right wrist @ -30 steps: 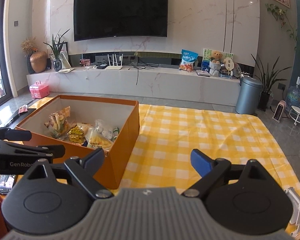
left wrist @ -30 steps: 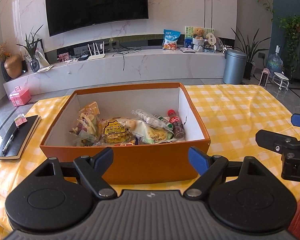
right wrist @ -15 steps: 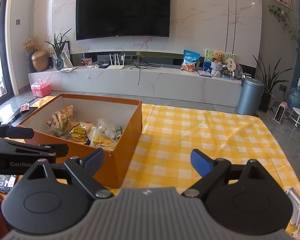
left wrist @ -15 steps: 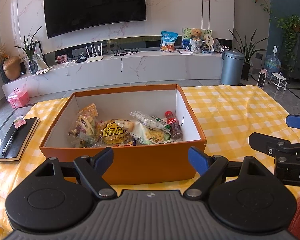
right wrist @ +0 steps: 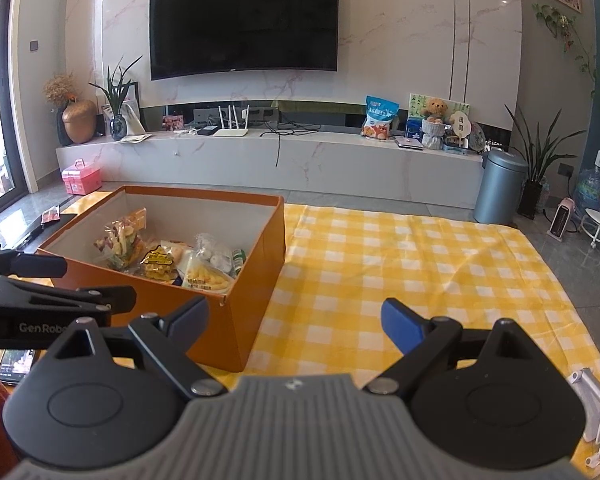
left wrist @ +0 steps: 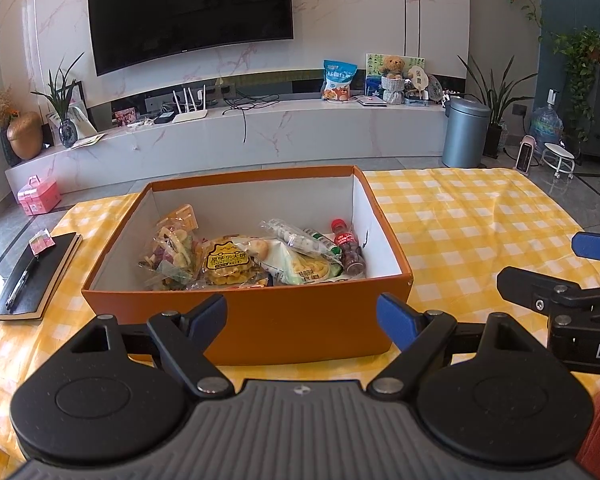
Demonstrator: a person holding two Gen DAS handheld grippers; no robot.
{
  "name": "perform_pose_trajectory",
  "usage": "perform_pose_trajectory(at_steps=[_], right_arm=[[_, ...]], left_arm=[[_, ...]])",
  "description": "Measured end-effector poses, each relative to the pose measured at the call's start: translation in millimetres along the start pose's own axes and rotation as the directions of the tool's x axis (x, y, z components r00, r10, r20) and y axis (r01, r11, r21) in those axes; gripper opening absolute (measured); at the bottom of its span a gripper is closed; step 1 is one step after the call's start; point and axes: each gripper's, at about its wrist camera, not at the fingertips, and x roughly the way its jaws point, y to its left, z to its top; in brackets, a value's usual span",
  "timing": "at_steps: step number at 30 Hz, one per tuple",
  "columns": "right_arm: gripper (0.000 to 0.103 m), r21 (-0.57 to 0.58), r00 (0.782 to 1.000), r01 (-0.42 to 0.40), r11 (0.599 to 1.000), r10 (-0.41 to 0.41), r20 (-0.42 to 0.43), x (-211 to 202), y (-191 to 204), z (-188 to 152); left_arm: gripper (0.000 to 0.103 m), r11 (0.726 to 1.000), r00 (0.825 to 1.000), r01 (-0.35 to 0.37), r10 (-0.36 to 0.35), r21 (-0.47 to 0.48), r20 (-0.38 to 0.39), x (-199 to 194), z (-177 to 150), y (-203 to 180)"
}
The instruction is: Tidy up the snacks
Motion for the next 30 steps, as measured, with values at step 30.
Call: perform_pose_trajectory(at_steps=[30], right_arm=[[0.091, -0.004, 1.000, -0.005, 1.000, 0.005, -0.010, 2.2, 1.7, -3.0]], left_arm=[[0.099, 1.000, 1.000, -0.010, 0.010, -0.010, -0.007, -3.4, -1.1, -0.3]])
